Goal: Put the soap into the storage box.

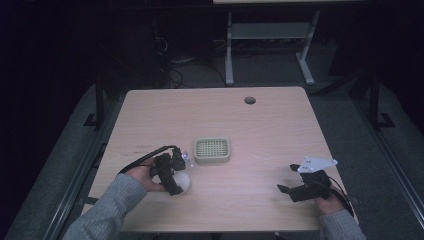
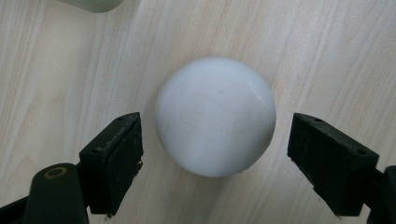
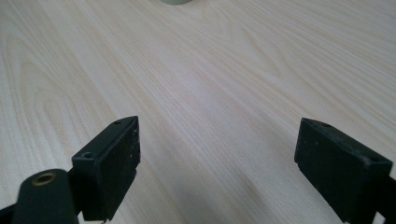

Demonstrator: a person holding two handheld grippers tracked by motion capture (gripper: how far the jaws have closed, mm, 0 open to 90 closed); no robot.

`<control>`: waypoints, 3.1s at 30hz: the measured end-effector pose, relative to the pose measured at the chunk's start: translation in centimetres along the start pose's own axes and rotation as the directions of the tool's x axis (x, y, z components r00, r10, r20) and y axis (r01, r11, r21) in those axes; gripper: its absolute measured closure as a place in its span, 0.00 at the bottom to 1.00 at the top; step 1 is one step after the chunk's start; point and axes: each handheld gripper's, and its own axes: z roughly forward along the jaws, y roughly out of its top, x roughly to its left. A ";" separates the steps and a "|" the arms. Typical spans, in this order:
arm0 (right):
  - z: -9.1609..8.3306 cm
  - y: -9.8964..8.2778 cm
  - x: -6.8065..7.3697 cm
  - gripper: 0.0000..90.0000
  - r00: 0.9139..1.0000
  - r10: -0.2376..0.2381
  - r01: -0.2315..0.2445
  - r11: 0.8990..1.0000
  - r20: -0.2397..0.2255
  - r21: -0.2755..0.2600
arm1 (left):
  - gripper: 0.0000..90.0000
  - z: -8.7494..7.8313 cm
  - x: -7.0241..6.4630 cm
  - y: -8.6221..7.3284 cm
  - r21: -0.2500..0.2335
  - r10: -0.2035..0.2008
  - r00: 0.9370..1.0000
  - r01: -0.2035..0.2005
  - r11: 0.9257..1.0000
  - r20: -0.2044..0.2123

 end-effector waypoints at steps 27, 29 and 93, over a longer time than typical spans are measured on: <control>0.0 0.1 0.1 0.15 1.000 0.001 -0.001 1.000 -0.001 -0.004 | 0.20 2.0 0.3 0.5 0.048 -0.007 0.999 0.006 0.999 0.037; 0.0 0.1 0.1 0.15 1.000 0.000 0.000 1.000 -0.002 -0.003 | 0.20 2.1 0.4 0.5 0.053 -0.012 0.999 0.010 0.999 0.041; 0.2 0.0 -0.2 0.15 1.000 0.002 -0.002 1.000 -0.003 -0.005 | 0.27 0.3 0.7 1.7 0.054 0.016 0.999 -0.019 0.998 0.045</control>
